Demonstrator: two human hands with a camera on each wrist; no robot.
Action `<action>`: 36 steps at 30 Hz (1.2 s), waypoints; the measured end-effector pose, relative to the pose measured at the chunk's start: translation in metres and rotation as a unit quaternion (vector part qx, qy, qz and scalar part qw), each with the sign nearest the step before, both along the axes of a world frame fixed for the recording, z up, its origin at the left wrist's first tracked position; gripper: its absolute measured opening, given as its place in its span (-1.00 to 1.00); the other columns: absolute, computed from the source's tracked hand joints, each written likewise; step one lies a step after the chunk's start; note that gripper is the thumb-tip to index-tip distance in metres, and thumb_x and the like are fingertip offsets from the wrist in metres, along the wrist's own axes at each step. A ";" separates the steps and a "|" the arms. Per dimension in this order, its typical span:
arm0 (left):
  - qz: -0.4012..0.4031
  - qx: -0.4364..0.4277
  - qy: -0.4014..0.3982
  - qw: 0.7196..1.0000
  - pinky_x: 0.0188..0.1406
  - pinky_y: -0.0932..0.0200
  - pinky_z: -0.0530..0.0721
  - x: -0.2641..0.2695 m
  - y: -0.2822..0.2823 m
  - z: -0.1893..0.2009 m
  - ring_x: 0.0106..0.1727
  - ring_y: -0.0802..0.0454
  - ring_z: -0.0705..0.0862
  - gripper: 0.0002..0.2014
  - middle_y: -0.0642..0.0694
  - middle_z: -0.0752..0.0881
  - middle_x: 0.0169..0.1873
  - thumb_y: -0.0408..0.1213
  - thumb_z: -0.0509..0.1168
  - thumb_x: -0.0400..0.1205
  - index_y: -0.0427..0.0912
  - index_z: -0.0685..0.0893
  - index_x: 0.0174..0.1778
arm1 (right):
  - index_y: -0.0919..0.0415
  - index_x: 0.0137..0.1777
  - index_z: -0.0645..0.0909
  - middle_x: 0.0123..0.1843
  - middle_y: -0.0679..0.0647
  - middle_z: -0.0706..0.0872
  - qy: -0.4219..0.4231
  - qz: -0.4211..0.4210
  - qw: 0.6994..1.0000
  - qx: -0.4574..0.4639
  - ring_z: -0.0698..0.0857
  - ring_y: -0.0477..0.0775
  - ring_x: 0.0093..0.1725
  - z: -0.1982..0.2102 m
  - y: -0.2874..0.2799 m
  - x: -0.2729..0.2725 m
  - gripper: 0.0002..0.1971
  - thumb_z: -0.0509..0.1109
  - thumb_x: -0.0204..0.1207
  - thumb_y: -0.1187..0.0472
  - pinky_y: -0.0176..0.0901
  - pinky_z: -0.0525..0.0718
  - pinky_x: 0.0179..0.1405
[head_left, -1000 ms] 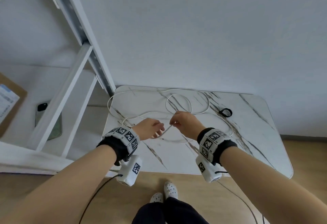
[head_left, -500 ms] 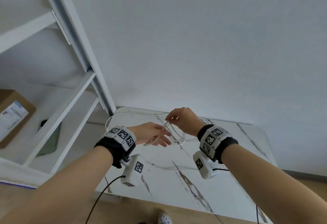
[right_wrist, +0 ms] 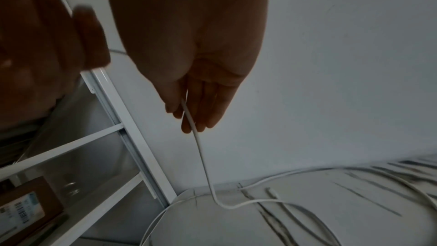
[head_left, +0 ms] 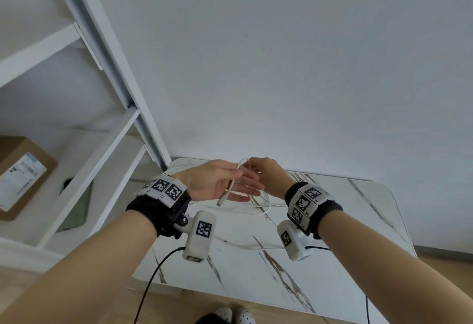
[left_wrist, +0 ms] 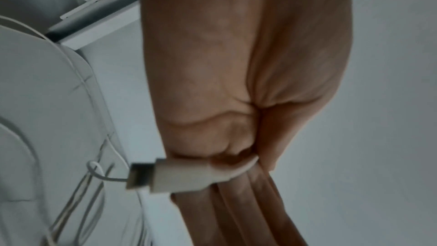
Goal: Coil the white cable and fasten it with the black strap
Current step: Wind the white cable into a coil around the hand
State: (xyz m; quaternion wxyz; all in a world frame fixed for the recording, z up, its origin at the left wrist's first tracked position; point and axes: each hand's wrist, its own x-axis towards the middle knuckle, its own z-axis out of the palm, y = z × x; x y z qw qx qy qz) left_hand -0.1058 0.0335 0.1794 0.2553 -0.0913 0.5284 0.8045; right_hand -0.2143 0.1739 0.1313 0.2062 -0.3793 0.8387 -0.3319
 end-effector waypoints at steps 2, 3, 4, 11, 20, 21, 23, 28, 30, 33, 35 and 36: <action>0.016 0.049 0.016 0.999 0.29 -0.12 0.62 -0.003 -0.004 0.007 0.16 -0.20 0.74 -0.71 -0.29 0.77 0.08 -0.39 0.02 0.71 -0.39 0.61 0.16 | 0.17 -0.16 0.63 -0.23 0.03 0.67 0.013 0.004 0.999 0.032 0.61 0.09 -0.19 -0.006 -0.002 0.004 -0.80 0.20 0.55 0.37 -0.17 0.53 -0.19; 0.024 0.072 0.026 0.997 0.31 -0.14 0.61 -0.004 -0.006 0.011 0.15 -0.20 0.74 -0.71 -0.28 0.77 0.07 -0.39 0.02 0.71 -0.39 0.62 0.15 | 0.29 0.01 0.64 -0.15 0.10 0.68 0.003 -0.005 0.999 0.036 0.63 0.13 -0.12 -0.006 -0.003 0.006 -0.81 0.18 0.56 0.38 -0.12 0.56 -0.11; 0.034 0.095 0.036 0.994 0.31 -0.15 0.60 -0.005 -0.007 0.013 0.14 -0.20 0.75 -0.70 -0.28 0.78 0.06 -0.40 0.01 0.70 -0.40 0.62 0.15 | 0.35 0.12 0.62 -0.06 0.16 0.70 -0.013 -0.018 0.999 0.026 0.65 0.16 -0.05 -0.009 -0.005 0.008 -0.78 0.19 0.57 0.37 -0.07 0.61 -0.01; 0.165 0.198 0.084 0.963 0.24 -0.12 0.67 -0.021 -0.018 0.023 0.08 -0.10 0.78 -0.69 -0.16 0.81 -0.13 -0.40 0.01 0.69 -0.35 0.68 0.04 | 0.26 0.06 0.63 -0.01 0.12 0.81 -0.077 -0.060 0.995 0.009 0.74 0.10 0.02 -0.030 -0.029 0.028 -0.85 0.27 0.59 0.25 -0.05 0.65 0.13; 0.302 0.218 0.109 0.922 0.23 -0.10 0.67 -0.039 -0.049 0.031 0.07 -0.04 0.80 -0.76 -0.13 0.82 -0.11 -0.40 0.00 0.74 -0.31 0.59 0.05 | 0.25 -0.02 0.61 0.03 0.19 0.80 -0.125 -0.053 0.990 0.050 0.71 0.14 0.03 -0.052 -0.025 0.044 -0.88 0.24 0.57 0.30 -0.21 0.59 -0.10; 0.311 0.219 0.113 0.918 0.23 -0.10 0.67 -0.040 -0.053 0.032 0.07 -0.04 0.80 -0.76 -0.13 0.82 -0.11 -0.40 0.00 0.74 -0.31 0.59 0.05 | 0.22 -0.03 0.60 0.02 0.16 0.81 -0.126 -0.054 0.989 0.049 0.71 0.11 0.00 -0.053 -0.023 0.045 -0.88 0.22 0.57 0.32 -0.28 0.56 -0.18; 0.321 0.213 0.119 0.915 0.24 -0.09 0.67 -0.041 -0.062 0.033 0.08 -0.04 0.79 -0.76 -0.13 0.82 -0.09 -0.39 0.01 0.74 -0.30 0.59 0.05 | 0.18 -0.01 0.52 -0.08 0.10 0.81 -0.134 -0.078 0.988 0.028 0.71 0.15 -0.08 -0.055 -0.018 0.047 -0.89 0.20 0.57 0.34 -0.26 0.55 -0.26; 0.328 0.148 0.114 0.926 0.23 -0.02 0.69 -0.043 -0.073 0.029 0.05 -0.05 0.80 -0.76 -0.12 0.83 -0.10 -0.36 0.02 0.75 -0.26 0.61 0.04 | 0.12 -0.08 0.46 -0.28 -0.02 0.74 -0.108 -0.115 0.987 -0.030 0.74 0.21 -0.14 -0.048 -0.013 0.049 -0.90 0.23 0.55 0.34 0.08 0.67 -0.09; 0.318 0.113 0.107 0.935 0.25 -0.05 0.67 -0.043 -0.074 0.025 0.06 -0.08 0.80 -0.76 -0.12 0.83 -0.09 -0.35 0.03 0.75 -0.25 0.62 0.05 | 0.09 -0.08 0.48 -0.26 0.00 0.72 -0.098 -0.103 0.989 -0.032 0.73 0.18 -0.16 -0.042 -0.015 0.050 -0.89 0.22 0.57 0.33 0.06 0.67 -0.08; 0.295 0.055 0.101 0.949 0.32 -0.07 0.59 -0.043 -0.073 0.021 0.07 -0.10 0.79 -0.74 -0.11 0.83 -0.07 -0.33 0.03 0.75 -0.22 0.64 0.05 | 0.10 0.02 0.52 -0.21 0.03 0.70 -0.079 -0.085 0.993 -0.027 0.71 0.15 -0.14 -0.032 -0.018 0.052 -0.87 0.18 0.61 0.30 -0.02 0.66 -0.09; 0.280 0.030 0.103 0.954 0.37 -0.11 0.54 -0.043 -0.073 0.019 0.08 -0.11 0.77 -0.73 -0.12 0.82 -0.06 -0.31 0.03 0.75 -0.21 0.65 0.04 | 0.14 0.09 0.54 -0.19 0.03 0.68 -0.051 -0.069 0.996 -0.025 0.70 0.17 -0.09 -0.025 -0.019 0.052 -0.83 0.14 0.63 0.31 0.01 0.64 -0.04; 0.277 0.021 0.104 0.955 0.39 -0.12 0.52 -0.043 -0.073 0.019 0.10 -0.13 0.76 -0.73 -0.13 0.81 -0.05 -0.31 0.03 0.75 -0.20 0.65 0.04 | 0.16 0.12 0.55 -0.19 0.03 0.67 -0.033 -0.062 0.997 -0.023 0.68 0.16 -0.08 -0.022 -0.019 0.052 -0.81 0.13 0.64 0.32 -0.01 0.63 -0.03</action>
